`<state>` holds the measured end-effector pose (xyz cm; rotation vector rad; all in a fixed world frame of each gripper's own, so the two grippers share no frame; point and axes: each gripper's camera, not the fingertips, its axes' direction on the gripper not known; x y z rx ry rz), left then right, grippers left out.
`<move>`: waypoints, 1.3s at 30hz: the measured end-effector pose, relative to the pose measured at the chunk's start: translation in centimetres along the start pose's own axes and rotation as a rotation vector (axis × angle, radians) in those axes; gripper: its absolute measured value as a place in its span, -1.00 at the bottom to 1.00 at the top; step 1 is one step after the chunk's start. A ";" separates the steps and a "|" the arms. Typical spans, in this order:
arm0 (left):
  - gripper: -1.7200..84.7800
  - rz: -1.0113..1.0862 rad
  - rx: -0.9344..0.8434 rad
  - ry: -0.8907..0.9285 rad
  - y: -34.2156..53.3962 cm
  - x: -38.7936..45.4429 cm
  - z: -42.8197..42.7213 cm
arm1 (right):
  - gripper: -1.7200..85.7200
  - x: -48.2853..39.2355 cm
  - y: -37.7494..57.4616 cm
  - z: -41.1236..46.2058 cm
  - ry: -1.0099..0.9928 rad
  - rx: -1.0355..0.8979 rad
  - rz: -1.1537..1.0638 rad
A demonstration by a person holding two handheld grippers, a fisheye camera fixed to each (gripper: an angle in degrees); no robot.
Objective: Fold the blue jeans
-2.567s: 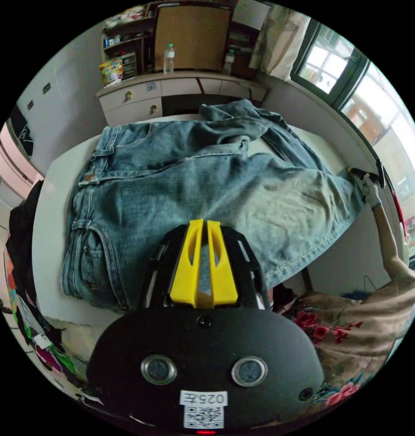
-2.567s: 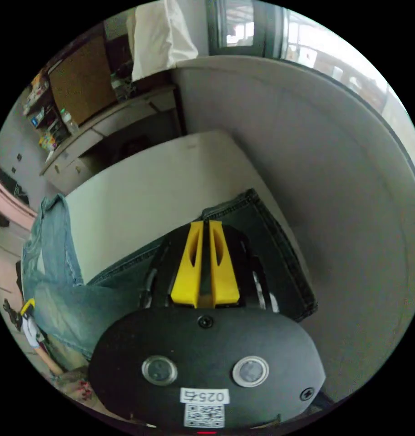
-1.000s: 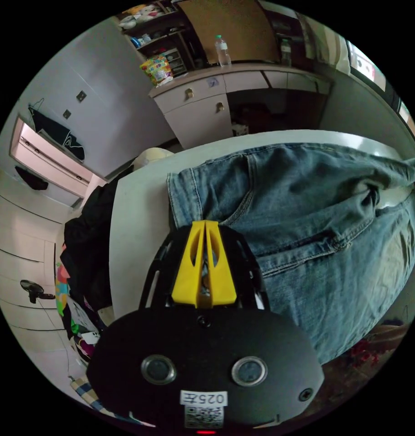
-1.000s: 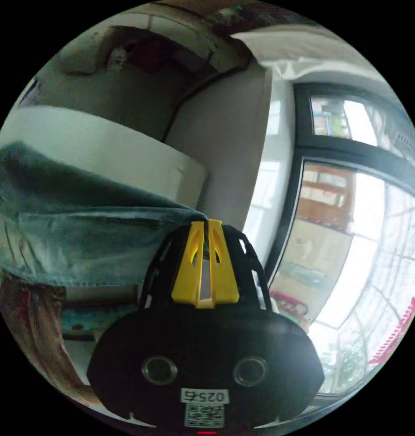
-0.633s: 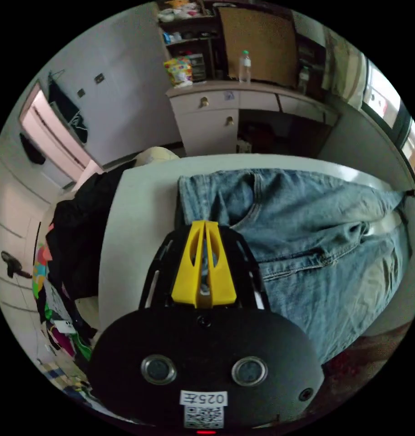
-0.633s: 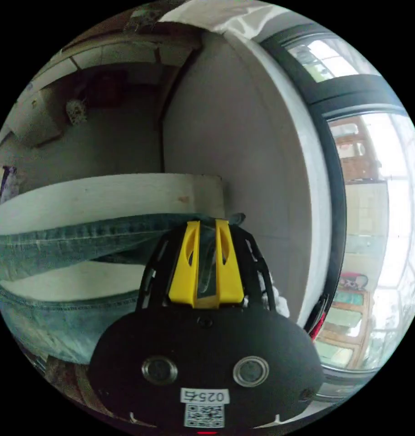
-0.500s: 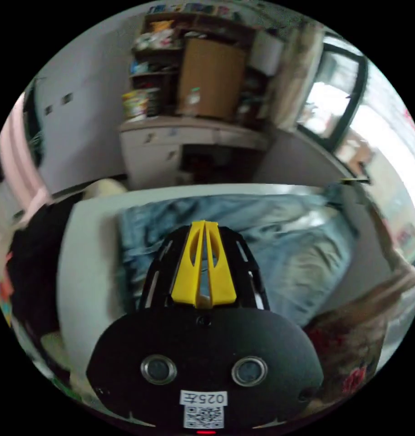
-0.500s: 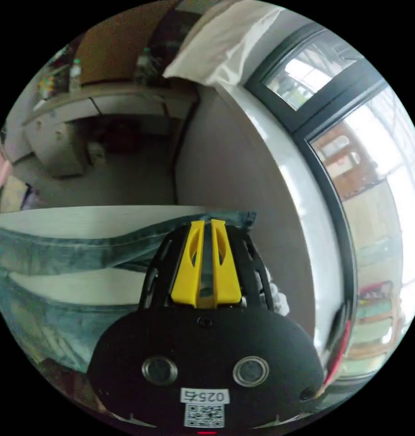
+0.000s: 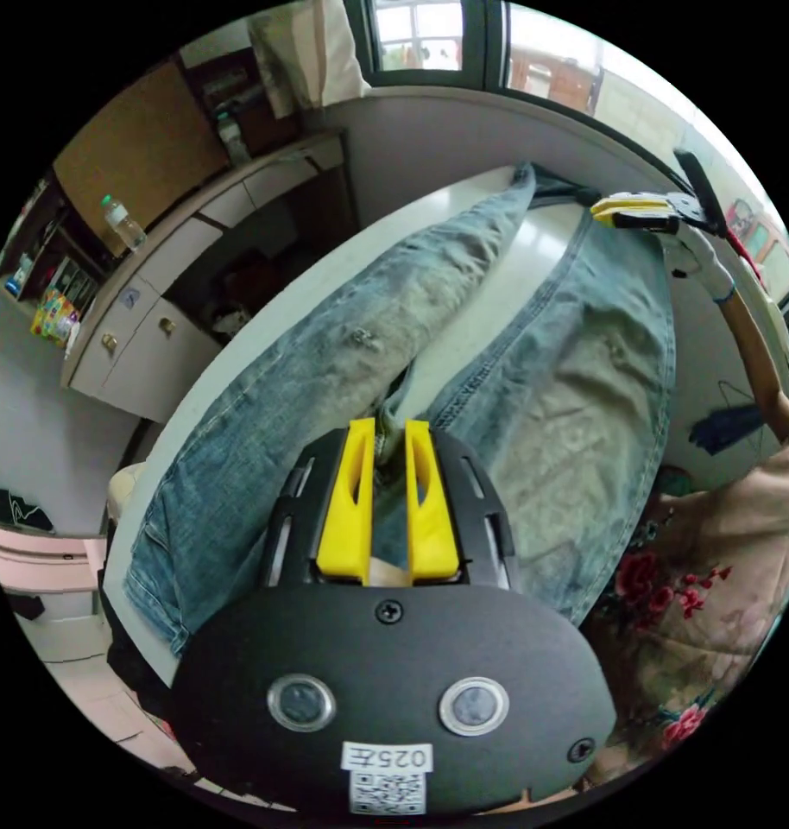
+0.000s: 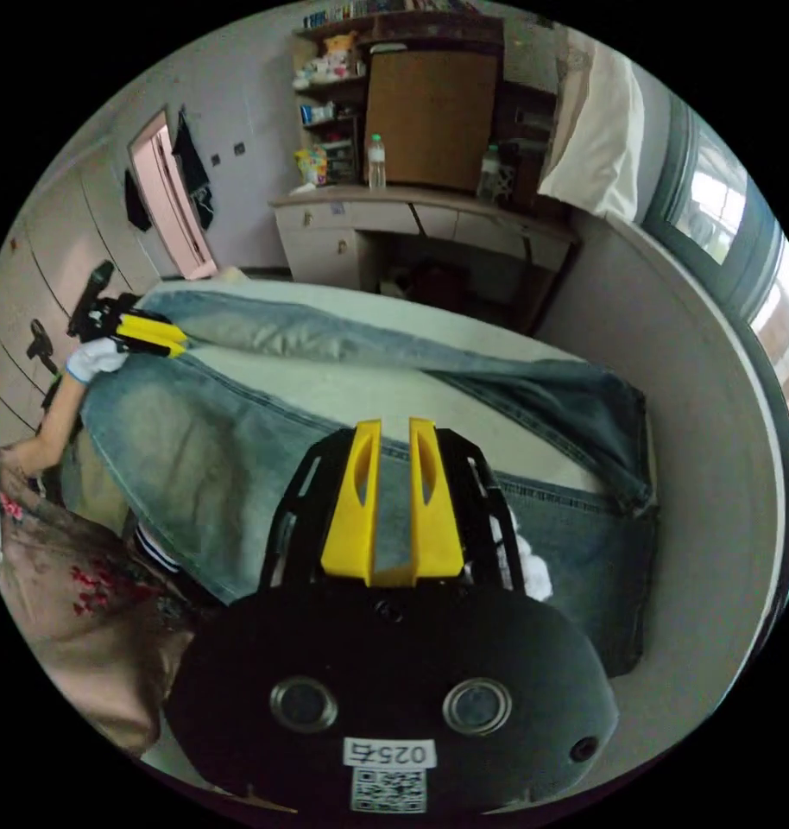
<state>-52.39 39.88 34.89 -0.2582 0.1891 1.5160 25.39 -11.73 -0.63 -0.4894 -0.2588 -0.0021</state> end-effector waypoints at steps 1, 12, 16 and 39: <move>-0.91 0.009 -0.013 0.003 0.0 0.0 -0.2 | -0.78 0.8 -0.4 1.2 -0.015 -0.031 -0.012; -0.92 -0.017 -0.058 -0.022 -0.4 -1.0 0.2 | -0.77 8.4 -10.0 8.5 0.096 -0.226 -0.056; -0.97 -0.031 -0.042 0.002 -0.2 -2.0 0.1 | -0.92 10.4 -10.7 9.1 0.018 -0.243 -0.042; -0.91 -0.113 0.237 0.383 7.1 -6.1 -4.6 | -0.89 15.4 -7.9 6.9 -0.229 -0.455 -0.076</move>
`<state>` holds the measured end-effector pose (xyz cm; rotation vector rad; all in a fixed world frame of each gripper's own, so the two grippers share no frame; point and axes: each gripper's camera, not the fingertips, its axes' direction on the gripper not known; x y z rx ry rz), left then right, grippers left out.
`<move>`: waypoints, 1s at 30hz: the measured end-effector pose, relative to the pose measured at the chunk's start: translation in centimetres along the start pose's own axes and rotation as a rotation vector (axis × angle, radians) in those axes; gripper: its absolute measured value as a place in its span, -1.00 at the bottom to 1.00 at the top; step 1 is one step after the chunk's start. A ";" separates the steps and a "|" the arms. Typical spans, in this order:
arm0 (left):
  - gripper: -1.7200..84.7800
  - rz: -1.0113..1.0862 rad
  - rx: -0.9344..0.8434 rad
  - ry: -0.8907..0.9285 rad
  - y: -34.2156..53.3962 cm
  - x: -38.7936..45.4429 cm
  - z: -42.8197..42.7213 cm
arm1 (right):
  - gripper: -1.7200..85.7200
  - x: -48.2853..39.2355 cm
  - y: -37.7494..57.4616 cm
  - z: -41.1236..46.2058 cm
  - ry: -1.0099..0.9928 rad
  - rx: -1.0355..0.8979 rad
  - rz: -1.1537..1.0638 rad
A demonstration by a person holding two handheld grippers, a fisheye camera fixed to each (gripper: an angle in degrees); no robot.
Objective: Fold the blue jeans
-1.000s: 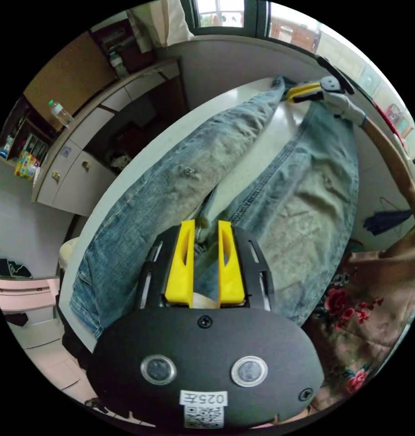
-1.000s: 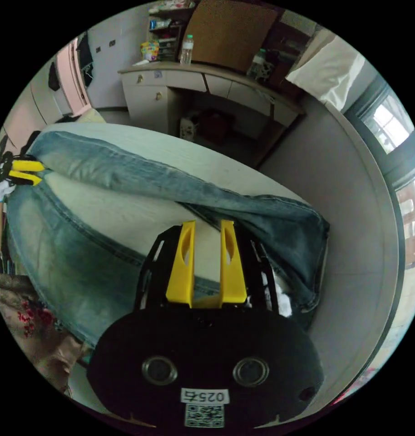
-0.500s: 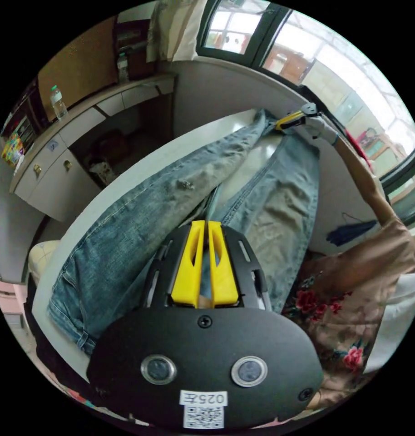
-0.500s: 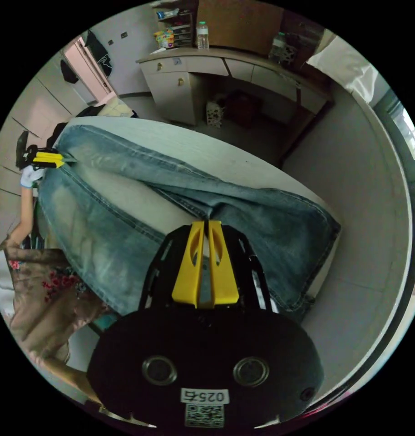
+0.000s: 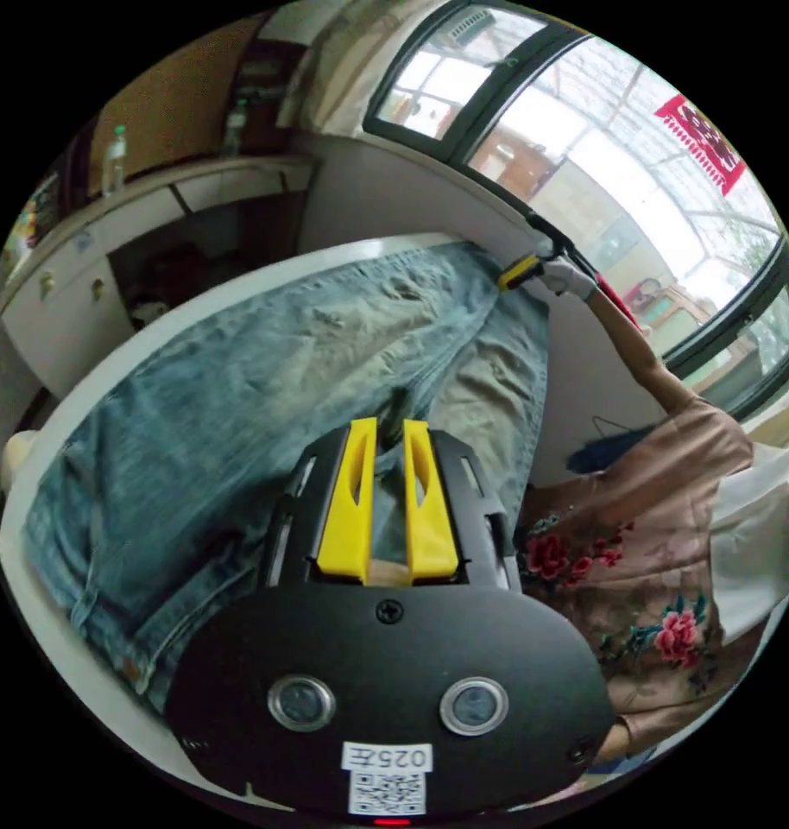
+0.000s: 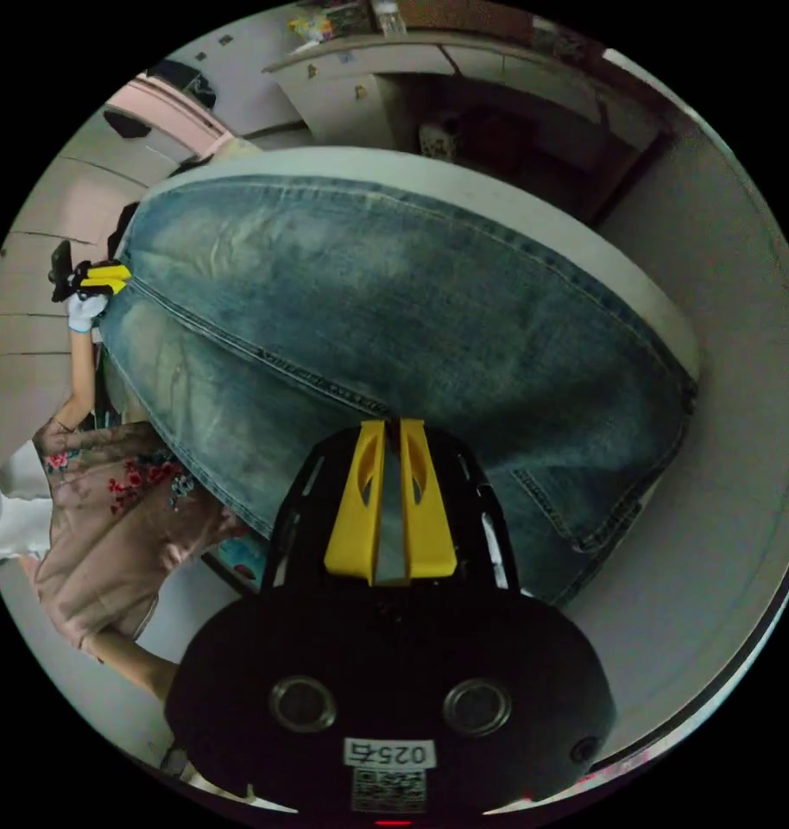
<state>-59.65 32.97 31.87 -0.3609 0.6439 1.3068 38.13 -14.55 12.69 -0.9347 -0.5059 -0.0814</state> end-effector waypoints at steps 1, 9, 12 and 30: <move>-0.89 -0.025 0.062 -0.097 1.6 0.6 -1.9 | -0.87 0.0 1.8 -1.5 -0.033 0.141 0.014; -0.85 -0.362 0.149 -0.828 11.7 2.6 -7.9 | -0.64 -12.3 4.0 -4.1 -0.106 0.807 -0.261; -0.86 -0.462 0.189 -0.549 11.2 -1.1 -7.8 | -0.68 -19.1 -3.0 -1.0 -0.069 0.768 -0.314; -0.98 -0.475 -0.151 -0.922 -1.6 -5.3 5.0 | -0.89 -39.0 -29.9 12.4 0.193 0.314 -0.381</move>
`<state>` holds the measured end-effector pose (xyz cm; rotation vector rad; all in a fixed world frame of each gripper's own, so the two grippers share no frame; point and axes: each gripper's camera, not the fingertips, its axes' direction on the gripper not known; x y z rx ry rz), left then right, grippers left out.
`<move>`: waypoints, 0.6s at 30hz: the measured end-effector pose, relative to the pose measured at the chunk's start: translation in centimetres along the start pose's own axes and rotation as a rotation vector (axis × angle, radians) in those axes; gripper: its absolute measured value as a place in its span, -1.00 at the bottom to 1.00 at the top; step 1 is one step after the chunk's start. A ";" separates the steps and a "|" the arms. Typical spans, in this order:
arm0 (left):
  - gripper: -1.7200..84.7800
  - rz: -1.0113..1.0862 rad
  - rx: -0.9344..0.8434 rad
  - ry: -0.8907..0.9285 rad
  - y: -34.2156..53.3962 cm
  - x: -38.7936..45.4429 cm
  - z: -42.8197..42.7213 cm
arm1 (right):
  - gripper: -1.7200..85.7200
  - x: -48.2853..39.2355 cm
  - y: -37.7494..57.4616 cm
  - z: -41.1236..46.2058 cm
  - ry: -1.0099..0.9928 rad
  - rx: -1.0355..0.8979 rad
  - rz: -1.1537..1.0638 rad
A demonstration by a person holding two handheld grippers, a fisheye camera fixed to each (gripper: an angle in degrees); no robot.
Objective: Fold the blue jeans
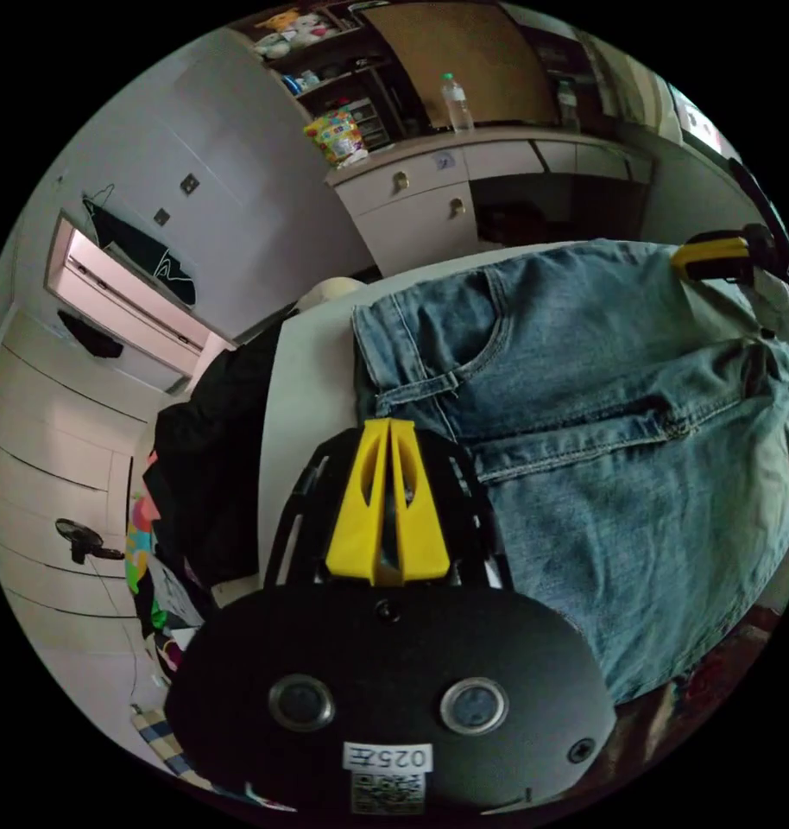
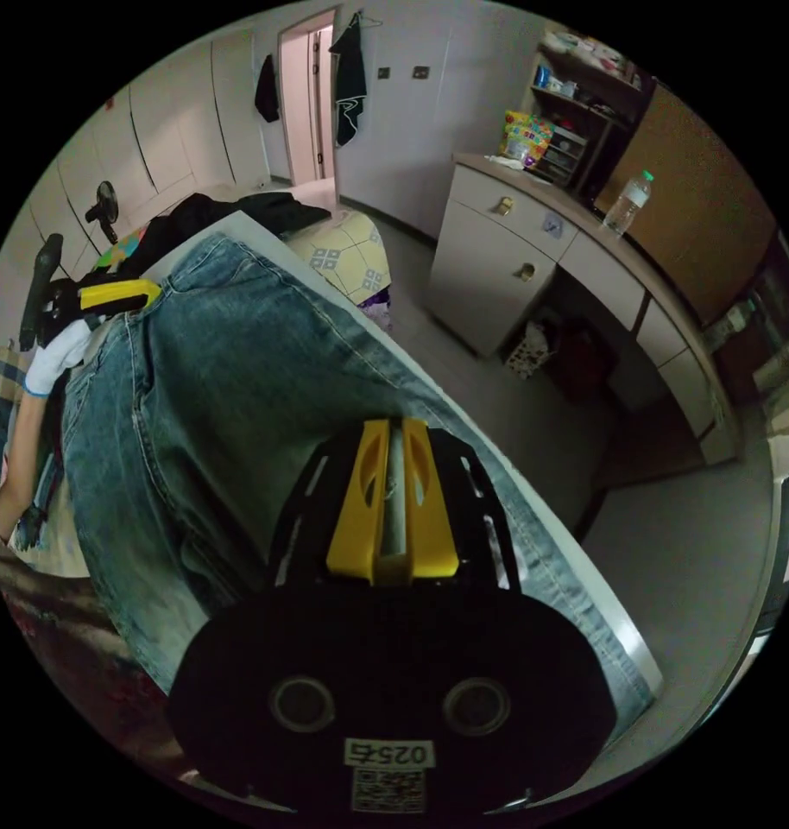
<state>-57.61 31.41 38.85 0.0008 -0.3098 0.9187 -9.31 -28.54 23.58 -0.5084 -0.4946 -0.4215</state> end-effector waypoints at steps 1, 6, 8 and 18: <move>-0.98 -0.004 -0.005 0.015 -0.8 -0.2 0.4 | -0.87 -0.1 -0.2 0.1 0.001 -0.002 -0.009; -0.98 -0.055 -0.256 -0.625 -3.2 -0.2 6.6 | -0.82 1.3 3.1 -1.1 0.006 0.003 0.053; -0.98 0.004 -0.458 -0.976 -1.7 -0.3 11.5 | -0.87 2.3 7.6 -3.2 0.071 0.019 0.124; -0.98 -0.441 0.216 -0.492 7.3 -2.4 -14.8 | -0.98 -2.0 33.6 -19.1 -0.007 0.516 0.294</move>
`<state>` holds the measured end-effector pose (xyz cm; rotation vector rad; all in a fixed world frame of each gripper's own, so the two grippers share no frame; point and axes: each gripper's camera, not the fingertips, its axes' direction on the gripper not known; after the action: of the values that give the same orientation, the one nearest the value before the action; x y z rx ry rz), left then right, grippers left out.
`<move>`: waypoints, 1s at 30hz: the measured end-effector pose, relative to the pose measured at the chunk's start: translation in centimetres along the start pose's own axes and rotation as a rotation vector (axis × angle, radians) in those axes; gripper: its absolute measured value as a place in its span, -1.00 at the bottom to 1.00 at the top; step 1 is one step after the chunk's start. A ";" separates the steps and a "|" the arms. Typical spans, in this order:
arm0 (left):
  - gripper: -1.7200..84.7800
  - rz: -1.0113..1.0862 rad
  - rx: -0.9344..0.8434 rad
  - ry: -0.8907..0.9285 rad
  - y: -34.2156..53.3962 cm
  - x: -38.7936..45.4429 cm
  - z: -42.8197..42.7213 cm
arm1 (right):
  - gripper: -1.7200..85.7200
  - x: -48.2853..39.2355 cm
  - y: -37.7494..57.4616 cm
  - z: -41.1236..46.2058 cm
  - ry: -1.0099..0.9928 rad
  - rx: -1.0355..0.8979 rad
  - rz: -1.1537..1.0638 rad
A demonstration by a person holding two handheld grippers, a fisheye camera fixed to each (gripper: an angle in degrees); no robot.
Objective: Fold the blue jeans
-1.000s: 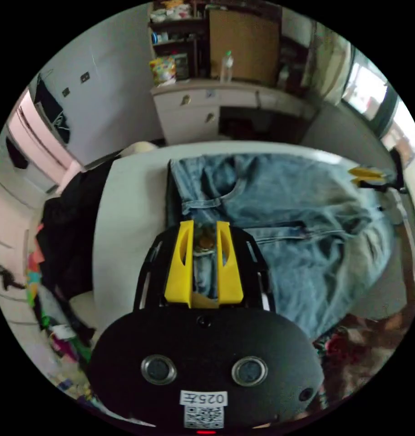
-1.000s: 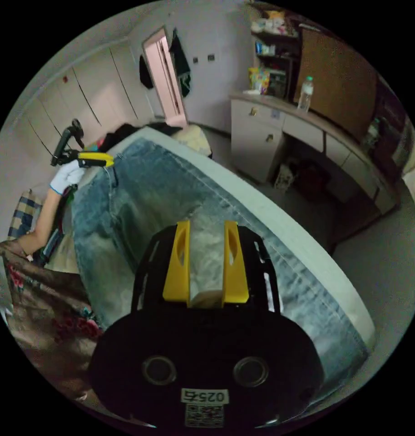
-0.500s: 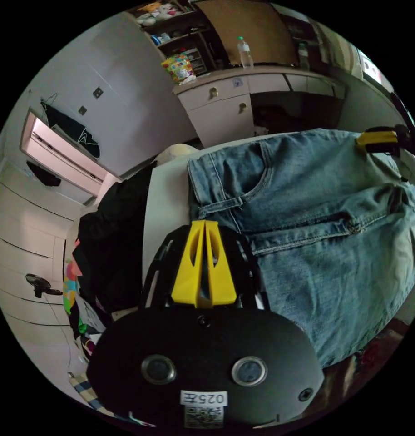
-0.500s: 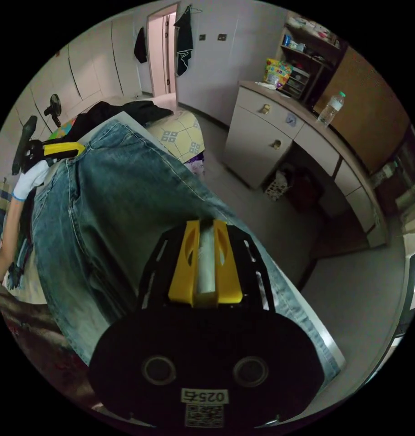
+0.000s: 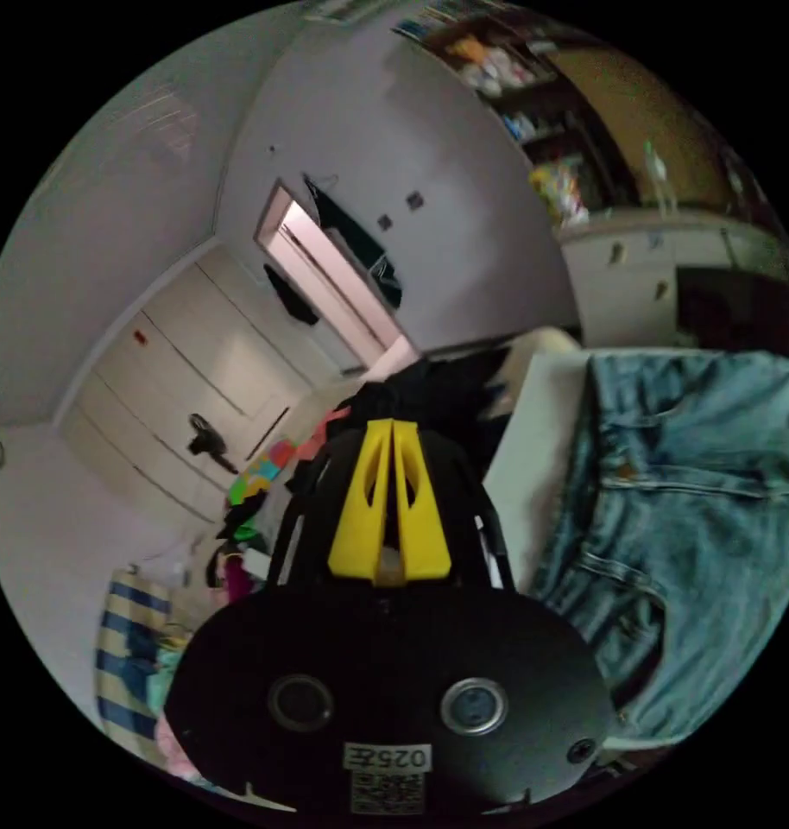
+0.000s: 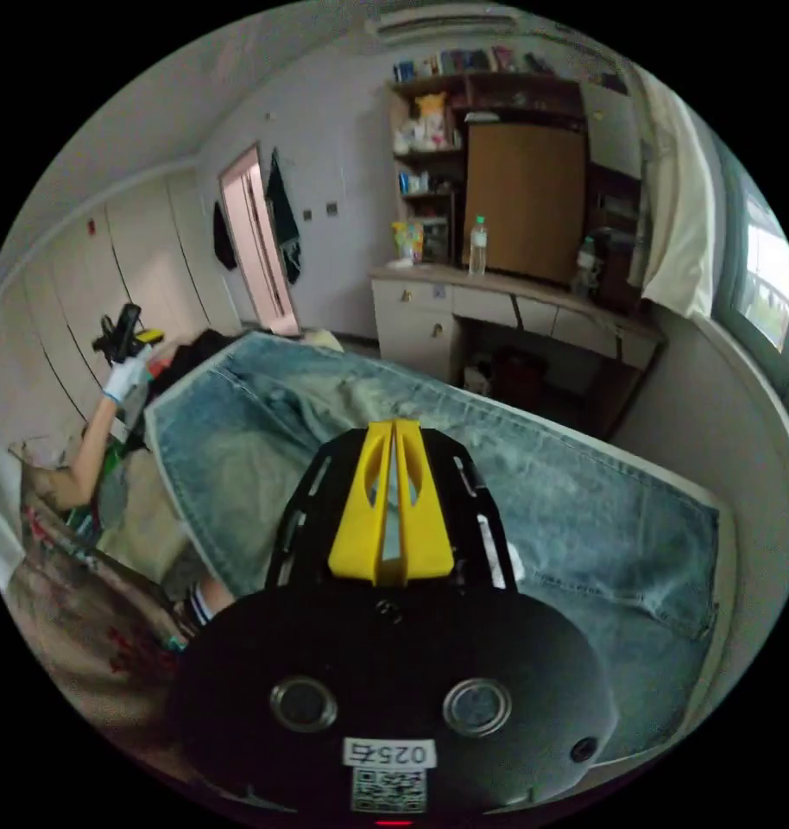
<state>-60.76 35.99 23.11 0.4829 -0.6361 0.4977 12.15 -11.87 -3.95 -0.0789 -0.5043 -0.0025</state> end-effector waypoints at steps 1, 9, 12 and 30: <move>-0.98 -0.067 0.072 0.117 1.8 -1.9 -3.0 | -0.98 -1.1 2.4 -3.5 -0.023 0.103 -0.027; -0.97 -0.353 0.205 0.730 14.0 -6.8 -6.9 | -0.88 -3.5 15.7 -12.7 0.379 0.289 0.285; -0.83 -0.371 0.050 0.724 16.0 -7.2 -5.2 | -0.69 -1.6 19.8 -13.4 0.488 0.228 0.385; -0.93 -0.416 -0.240 0.637 10.3 -5.9 -2.0 | -0.69 11.4 31.3 -20.3 0.810 0.375 0.901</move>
<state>-69.87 43.46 20.59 0.1966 0.0268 0.1540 32.56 17.99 -18.48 0.0696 0.3782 0.9062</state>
